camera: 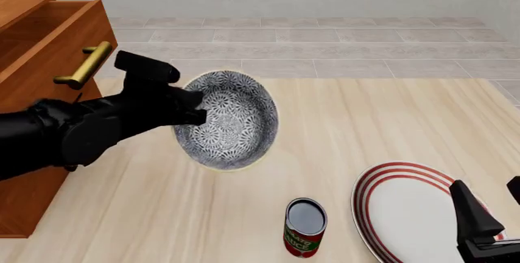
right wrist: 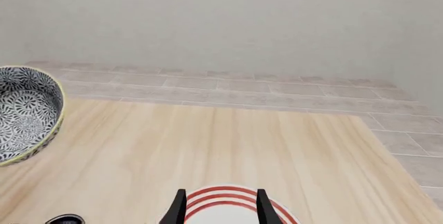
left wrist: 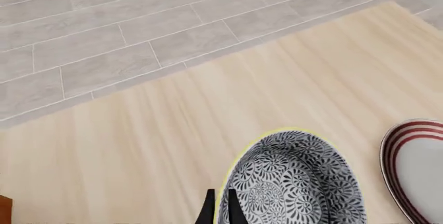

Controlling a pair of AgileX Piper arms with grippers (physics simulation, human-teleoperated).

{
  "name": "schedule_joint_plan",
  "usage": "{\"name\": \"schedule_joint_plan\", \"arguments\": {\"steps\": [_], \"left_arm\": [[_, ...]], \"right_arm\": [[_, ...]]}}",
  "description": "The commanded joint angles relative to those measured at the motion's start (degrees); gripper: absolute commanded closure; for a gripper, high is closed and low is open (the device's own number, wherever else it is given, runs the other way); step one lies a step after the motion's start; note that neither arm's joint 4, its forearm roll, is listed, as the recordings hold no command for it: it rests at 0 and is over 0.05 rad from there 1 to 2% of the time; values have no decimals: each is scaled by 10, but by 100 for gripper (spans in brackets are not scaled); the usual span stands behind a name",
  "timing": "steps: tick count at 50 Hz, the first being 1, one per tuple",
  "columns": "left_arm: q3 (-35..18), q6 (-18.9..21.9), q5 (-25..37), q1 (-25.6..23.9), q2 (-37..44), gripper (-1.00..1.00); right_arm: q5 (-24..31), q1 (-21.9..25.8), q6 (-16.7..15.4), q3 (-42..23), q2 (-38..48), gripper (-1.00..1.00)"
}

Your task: Put the bowl on top of the cabinet.

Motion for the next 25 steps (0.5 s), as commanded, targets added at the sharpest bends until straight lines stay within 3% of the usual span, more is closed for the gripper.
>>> {"name": "schedule_joint_plan", "arguments": {"steps": [1,25], "left_arm": [[10,-2,19,-3,-64,100],[25,-26,63,-15,-206,100]], "right_arm": [[0,2,-3,0,0,-100],[1,2,-9,0,0,-100]]}}
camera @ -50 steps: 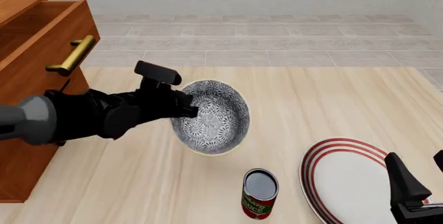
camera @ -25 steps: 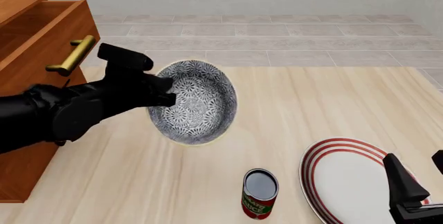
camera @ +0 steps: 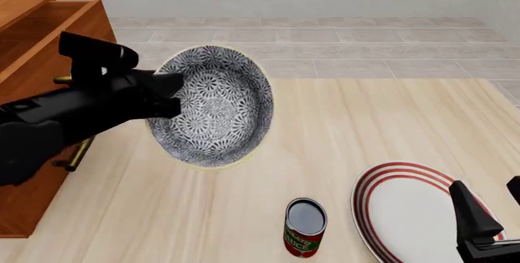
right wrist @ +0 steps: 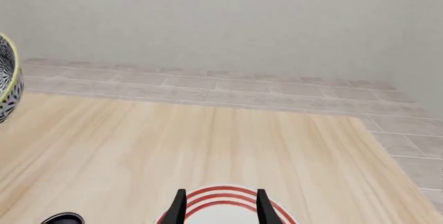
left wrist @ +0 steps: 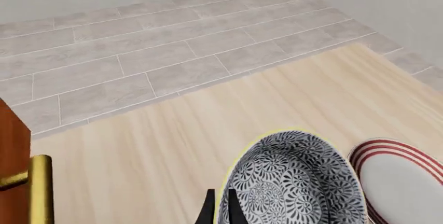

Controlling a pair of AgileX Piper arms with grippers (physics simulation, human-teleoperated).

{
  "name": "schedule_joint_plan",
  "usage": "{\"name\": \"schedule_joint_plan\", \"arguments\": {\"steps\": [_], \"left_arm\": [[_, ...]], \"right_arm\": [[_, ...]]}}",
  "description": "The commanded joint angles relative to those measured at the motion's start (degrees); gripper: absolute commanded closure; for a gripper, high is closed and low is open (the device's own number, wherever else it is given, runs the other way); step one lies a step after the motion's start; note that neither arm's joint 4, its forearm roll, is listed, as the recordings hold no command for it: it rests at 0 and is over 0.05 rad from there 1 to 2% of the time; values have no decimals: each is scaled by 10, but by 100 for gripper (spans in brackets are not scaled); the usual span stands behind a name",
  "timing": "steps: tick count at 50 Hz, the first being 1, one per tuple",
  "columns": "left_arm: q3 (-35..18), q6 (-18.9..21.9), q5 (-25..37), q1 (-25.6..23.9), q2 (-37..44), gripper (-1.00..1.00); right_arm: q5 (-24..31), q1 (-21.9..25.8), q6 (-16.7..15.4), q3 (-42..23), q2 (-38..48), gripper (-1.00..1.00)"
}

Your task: Put the bowl on top of the cabinet.

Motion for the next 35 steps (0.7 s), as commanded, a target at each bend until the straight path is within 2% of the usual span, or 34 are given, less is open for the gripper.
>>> {"name": "schedule_joint_plan", "arguments": {"steps": [1,12,16,35], "left_arm": [[-1,-9,23,1,-62,100],[-6,-19,47,12,-107,100],[-8,-42,55,13,-127,100],[-30,-72,83,29,-174,100]], "right_arm": [[0,1,-2,0,0,-100],[1,2,-4,0,0,-100],[2,3,-4,0,0,-100],[3,5,-4,0,0,-100]]}}
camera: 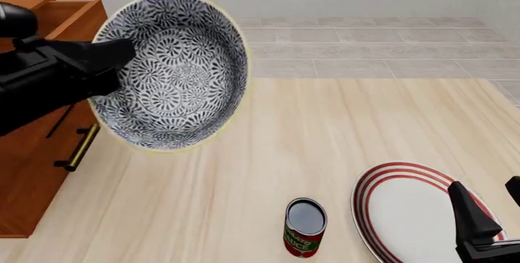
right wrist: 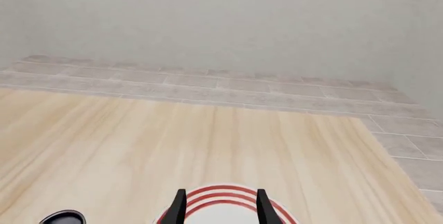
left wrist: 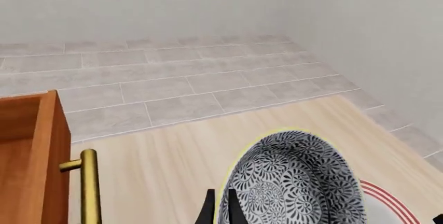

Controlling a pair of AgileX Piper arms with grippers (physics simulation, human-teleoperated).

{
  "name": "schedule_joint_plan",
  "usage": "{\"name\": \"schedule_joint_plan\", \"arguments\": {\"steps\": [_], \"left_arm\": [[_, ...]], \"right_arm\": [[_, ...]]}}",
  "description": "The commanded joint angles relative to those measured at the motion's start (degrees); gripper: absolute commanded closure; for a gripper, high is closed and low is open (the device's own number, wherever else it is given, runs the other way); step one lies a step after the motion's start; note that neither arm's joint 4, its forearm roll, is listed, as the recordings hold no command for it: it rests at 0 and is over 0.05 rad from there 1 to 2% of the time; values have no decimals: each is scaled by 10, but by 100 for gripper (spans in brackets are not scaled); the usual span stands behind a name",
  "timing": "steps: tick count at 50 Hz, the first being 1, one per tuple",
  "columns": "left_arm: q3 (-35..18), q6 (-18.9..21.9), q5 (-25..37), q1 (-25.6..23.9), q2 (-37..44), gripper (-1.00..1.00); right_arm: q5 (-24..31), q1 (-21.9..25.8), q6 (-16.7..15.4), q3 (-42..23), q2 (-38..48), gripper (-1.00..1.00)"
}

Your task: Put the bowl on top of the cabinet.

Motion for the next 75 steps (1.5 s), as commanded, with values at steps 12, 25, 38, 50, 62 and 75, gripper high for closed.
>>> {"name": "schedule_joint_plan", "arguments": {"steps": [12,25,38,50,62,75], "left_arm": [[-37,-43,35,28,-51,100],[-57,-62,46,64,-62,100],[-71,-103,41,135,-64,100],[-64,-138,27,171,-70,100],[-73,-136,30,193,-50,100],[-71,-166,21,263,-45,100]], "right_arm": [[-2,4,-2,0,0,-100],[-3,8,-4,-1,0,-100],[-3,10,-4,0,0,-100],[-1,10,-4,0,0,-100],[0,10,-5,0,0,-100],[2,10,-4,0,0,-100]]}}
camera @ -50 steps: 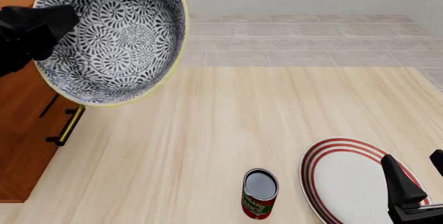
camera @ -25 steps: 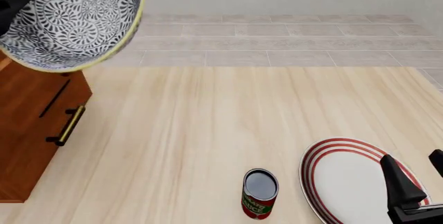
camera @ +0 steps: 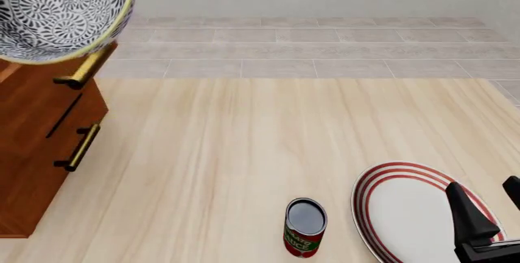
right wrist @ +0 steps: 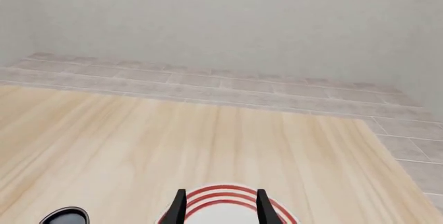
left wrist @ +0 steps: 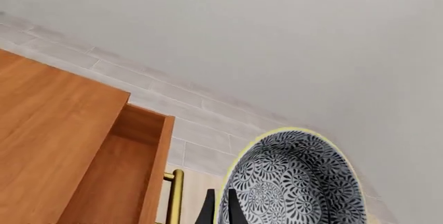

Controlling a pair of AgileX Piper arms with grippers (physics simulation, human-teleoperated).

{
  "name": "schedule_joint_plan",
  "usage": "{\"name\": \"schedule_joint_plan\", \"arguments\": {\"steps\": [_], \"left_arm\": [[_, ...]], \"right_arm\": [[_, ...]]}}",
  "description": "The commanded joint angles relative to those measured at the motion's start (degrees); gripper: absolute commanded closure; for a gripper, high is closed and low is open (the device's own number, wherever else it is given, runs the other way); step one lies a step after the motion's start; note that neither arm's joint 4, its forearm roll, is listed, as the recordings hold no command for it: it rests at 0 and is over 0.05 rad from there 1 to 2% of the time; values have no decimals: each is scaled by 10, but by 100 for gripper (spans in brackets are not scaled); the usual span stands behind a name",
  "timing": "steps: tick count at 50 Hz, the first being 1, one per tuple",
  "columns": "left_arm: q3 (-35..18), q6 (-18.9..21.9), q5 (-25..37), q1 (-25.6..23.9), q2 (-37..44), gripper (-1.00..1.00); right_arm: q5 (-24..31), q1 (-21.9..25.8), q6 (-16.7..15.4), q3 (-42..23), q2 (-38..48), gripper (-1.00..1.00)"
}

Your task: Put the bowl on top of the cabinet.

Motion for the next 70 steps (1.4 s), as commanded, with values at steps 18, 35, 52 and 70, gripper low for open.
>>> {"name": "schedule_joint_plan", "arguments": {"steps": [18,35,52,70], "left_arm": [[8,-47,-25,113,15,100],[15,-82,-44,177,38,100],[16,-106,-67,234,73,100],[7,-125,-70,272,94,100]], "right_arm": [[2,0,-2,0,0,-100],[2,1,-1,0,0,-100],[4,3,-1,0,0,-100],[1,8,-3,0,2,-100]]}}
